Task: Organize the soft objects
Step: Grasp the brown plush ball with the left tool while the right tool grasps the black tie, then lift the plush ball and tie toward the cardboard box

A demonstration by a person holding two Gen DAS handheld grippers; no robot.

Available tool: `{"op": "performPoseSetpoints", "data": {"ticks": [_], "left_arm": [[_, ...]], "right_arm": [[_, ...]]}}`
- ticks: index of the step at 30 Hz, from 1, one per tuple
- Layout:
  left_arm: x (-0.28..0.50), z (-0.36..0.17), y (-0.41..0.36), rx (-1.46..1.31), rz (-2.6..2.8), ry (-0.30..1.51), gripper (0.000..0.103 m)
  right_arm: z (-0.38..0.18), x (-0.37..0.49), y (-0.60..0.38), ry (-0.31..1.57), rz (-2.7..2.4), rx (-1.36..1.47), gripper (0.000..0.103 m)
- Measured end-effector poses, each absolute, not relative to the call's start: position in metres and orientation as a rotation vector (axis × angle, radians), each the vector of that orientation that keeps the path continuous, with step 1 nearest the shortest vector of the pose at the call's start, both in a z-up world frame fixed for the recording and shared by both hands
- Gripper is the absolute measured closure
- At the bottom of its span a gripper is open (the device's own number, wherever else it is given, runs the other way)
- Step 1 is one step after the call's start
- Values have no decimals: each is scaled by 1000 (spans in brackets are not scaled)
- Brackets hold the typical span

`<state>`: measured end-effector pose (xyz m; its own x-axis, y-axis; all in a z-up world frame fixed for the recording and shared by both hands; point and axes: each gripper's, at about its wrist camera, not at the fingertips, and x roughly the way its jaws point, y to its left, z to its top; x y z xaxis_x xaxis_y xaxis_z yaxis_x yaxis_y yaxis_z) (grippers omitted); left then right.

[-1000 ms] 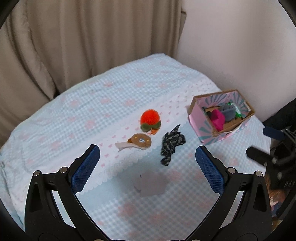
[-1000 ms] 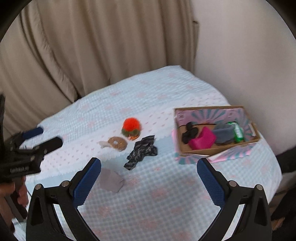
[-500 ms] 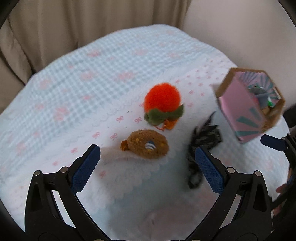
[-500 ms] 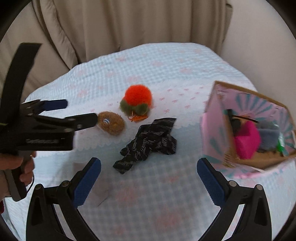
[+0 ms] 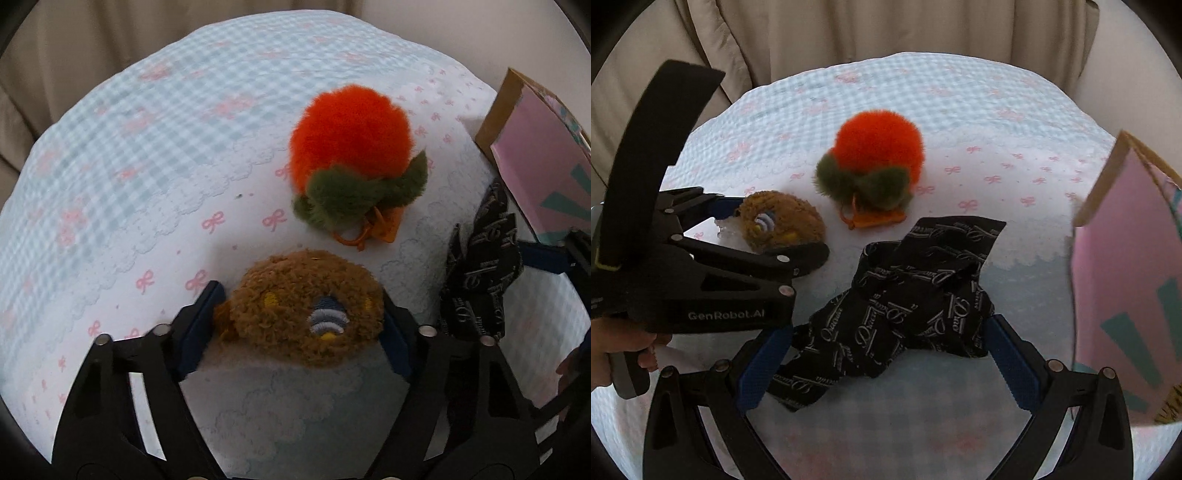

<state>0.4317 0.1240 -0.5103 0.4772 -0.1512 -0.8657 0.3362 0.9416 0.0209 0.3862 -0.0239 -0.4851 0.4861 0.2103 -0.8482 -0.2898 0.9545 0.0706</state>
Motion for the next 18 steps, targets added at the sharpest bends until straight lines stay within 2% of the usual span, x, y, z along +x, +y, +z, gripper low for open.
{"op": "performPoseSetpoints", "data": {"ticks": [5,9,15,18], "left_arm": [[431,-507,126,192,-319,1033,43],[430,-503,131,178,-314,1042,47],[424,-487,140,132,-291,1054,47],[418,-469,143,117,-280,1044,47]], "right_arm": [[-492,390,-19,1048,339,-54,37],[-491,389,-23,1057,350,6,48],[-481,389,-28,1075,290,21,63],[-467,385,-32,1076,281,44,65]]}}
